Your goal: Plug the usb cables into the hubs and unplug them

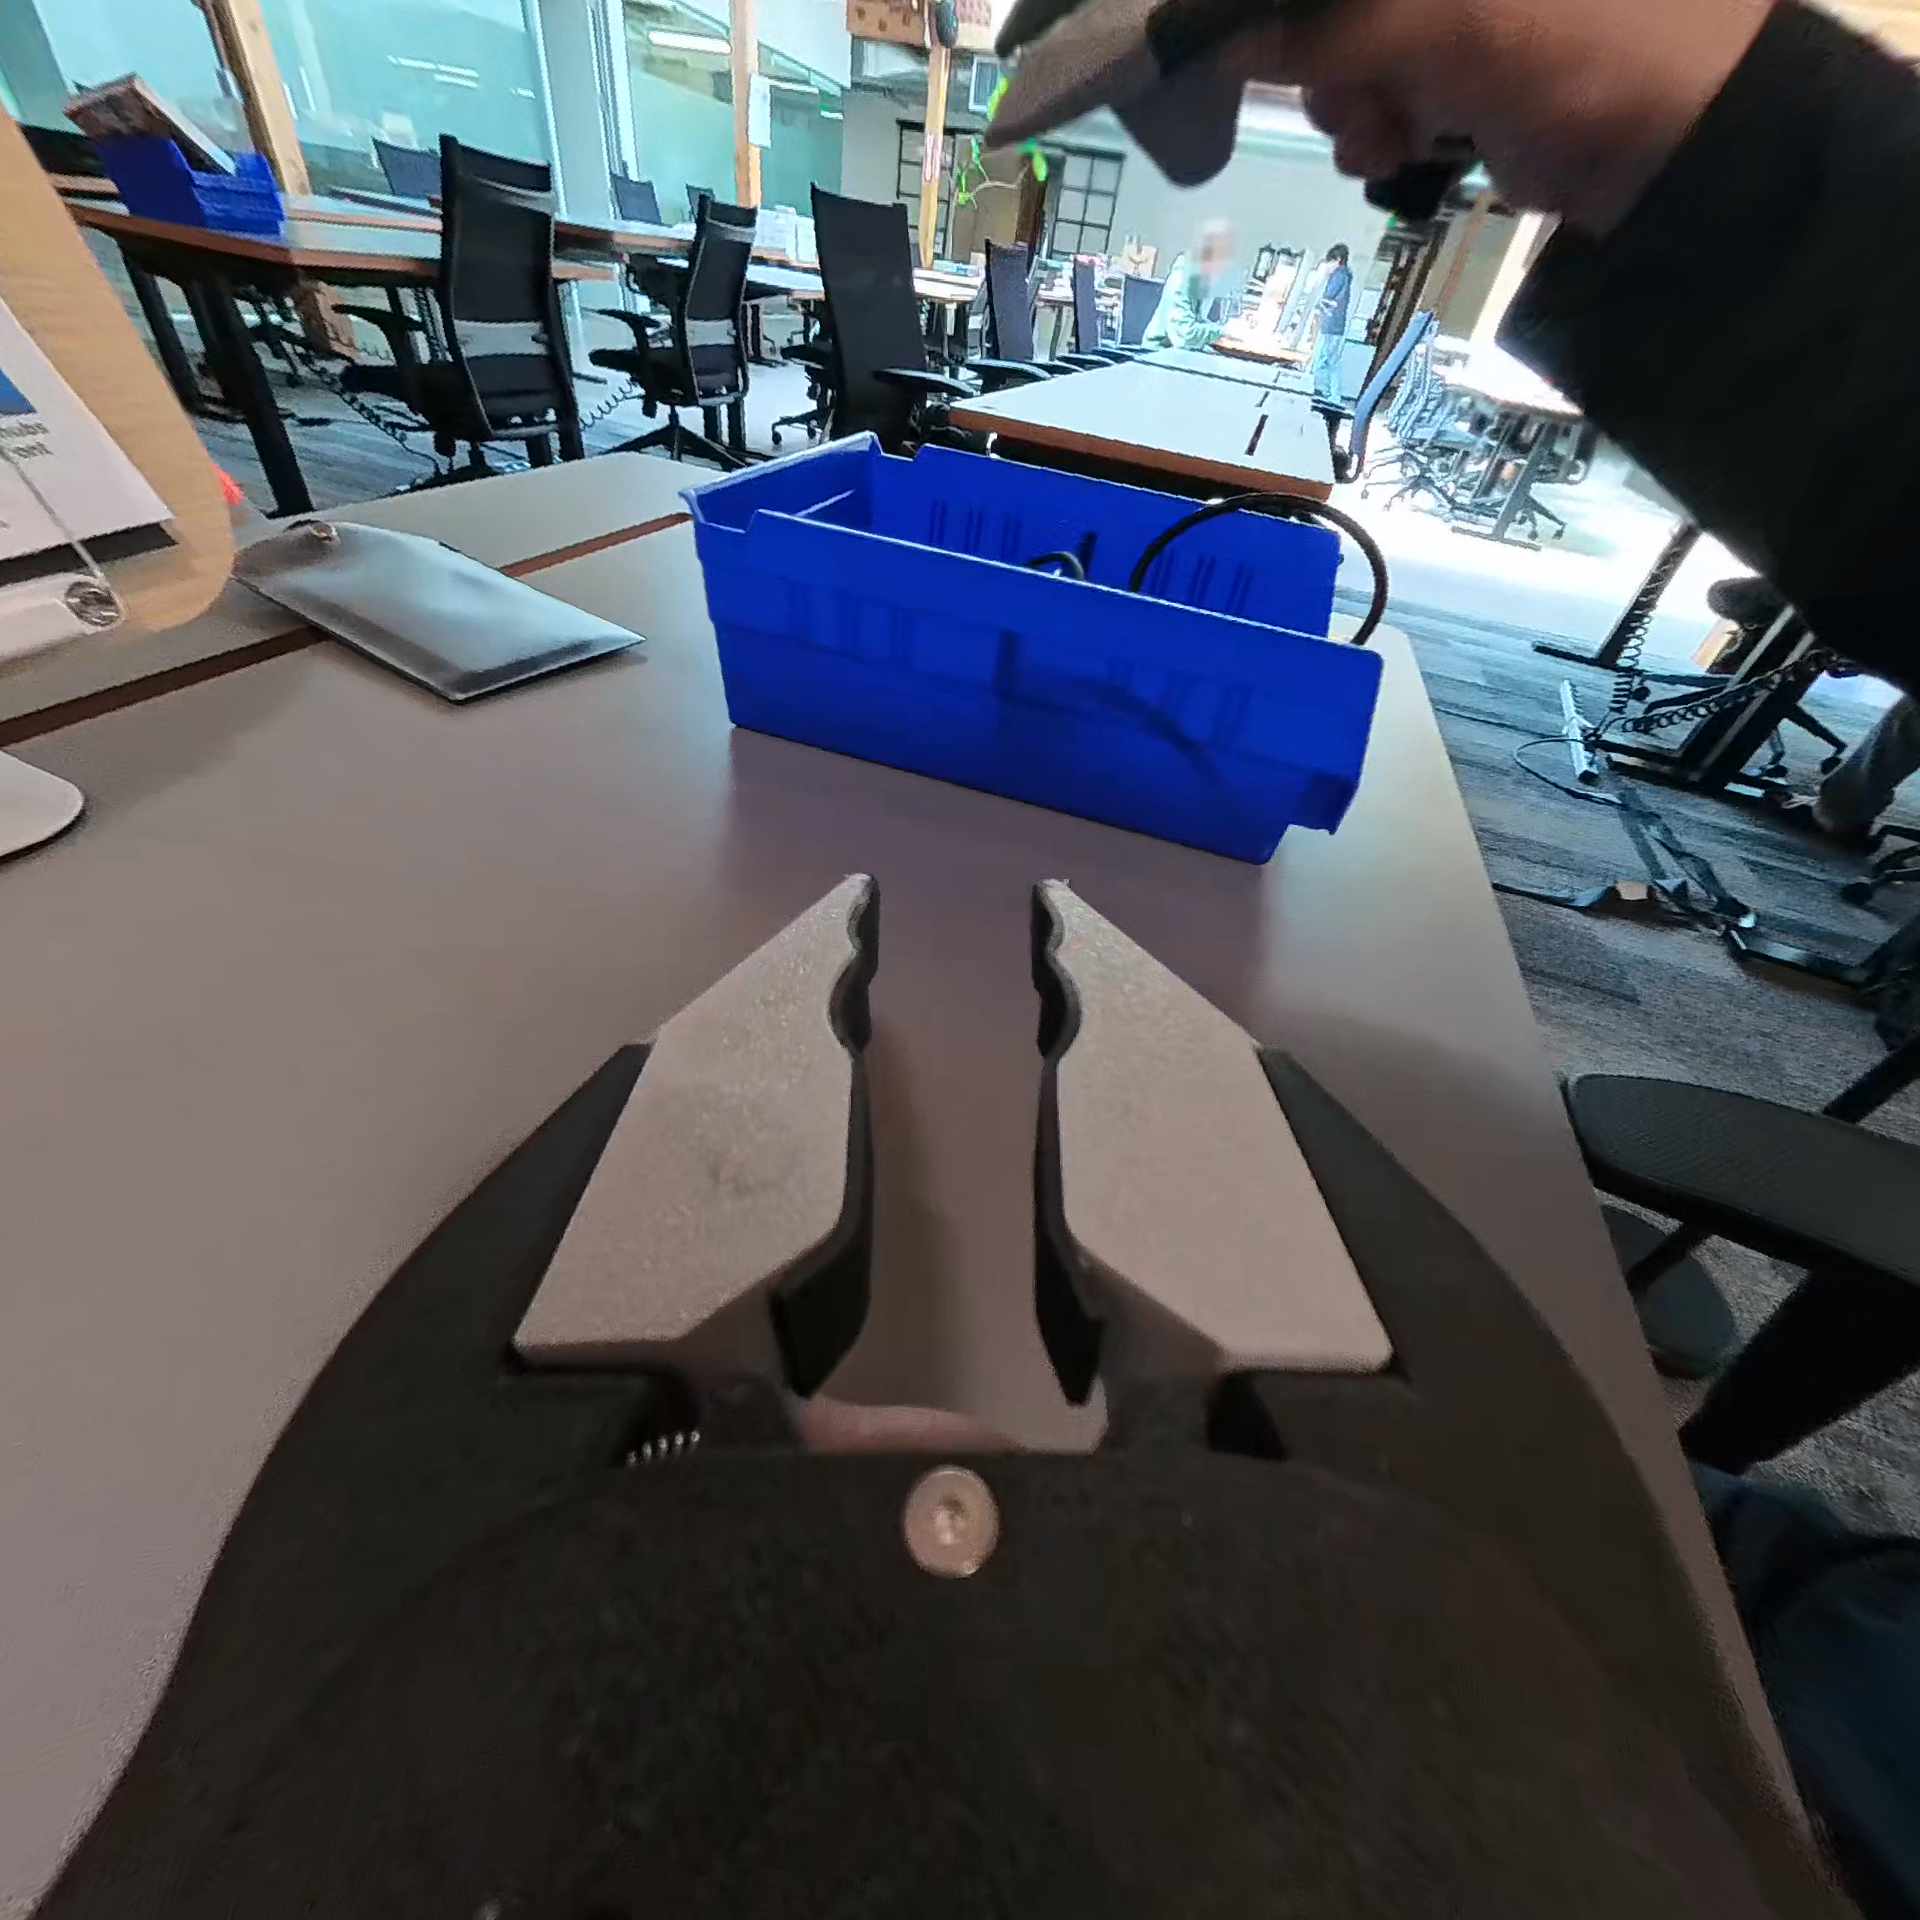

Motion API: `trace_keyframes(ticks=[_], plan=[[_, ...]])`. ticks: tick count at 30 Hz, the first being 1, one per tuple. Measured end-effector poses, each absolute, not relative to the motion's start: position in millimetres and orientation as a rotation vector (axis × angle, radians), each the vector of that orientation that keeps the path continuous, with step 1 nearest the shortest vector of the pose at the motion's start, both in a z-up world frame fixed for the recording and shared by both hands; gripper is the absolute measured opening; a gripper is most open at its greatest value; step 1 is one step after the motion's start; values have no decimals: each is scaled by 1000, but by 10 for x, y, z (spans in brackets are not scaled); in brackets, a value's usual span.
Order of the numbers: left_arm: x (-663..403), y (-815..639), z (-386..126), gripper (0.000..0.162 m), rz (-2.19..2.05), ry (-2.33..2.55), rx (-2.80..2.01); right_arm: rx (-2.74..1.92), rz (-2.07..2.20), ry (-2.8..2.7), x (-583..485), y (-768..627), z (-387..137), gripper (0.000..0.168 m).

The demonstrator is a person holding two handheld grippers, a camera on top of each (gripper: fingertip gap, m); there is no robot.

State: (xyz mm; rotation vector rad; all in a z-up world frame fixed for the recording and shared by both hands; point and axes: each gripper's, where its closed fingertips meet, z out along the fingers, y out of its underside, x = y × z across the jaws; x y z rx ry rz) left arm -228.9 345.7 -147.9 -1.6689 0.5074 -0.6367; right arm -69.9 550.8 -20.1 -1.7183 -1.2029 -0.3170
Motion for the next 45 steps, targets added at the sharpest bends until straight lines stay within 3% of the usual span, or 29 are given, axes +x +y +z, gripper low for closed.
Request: trace_keyframes(ticks=[5,12,19,24,31,35,39,42,45], plan=[[-2236,3453,-1578,27,-560,576,-1697,-1728,150,-1309,-1519,4784,-421,35],[-2281,3468,-1687,28,-433,646,-1718,-1701,770,-1330,-2822,4025,-1241,45],[-2353,3511,-1699,28,-467,595,-1735,-1766,930,-1244,-3247,4140,-1961,45],[-2364,3491,-1737,30,-454,603,-1762,-1727,749,-1313,-3174,4243,-2094,49],[-2505,3256,-1666,49,-359,549,-1854,-1763,743,-1271,-3149,4318,-2101,49],[-3107,2974,-1248,61,-237,440,-1975,-1747,739,-1286,-3170,4287,-2085,49],[-4379,2677,-914,74,53,251,-2165,-1727,730,-1297,-3189,4244,-2073,49],[-5423,2385,-1041,76,159,29,-2400,-1720,721,-1308,-3203,4231,-2085,49],[-5993,2061,-1414,74,3,-214,-2634,-1733,710,-1310,-3197,4255,-2113,49]])
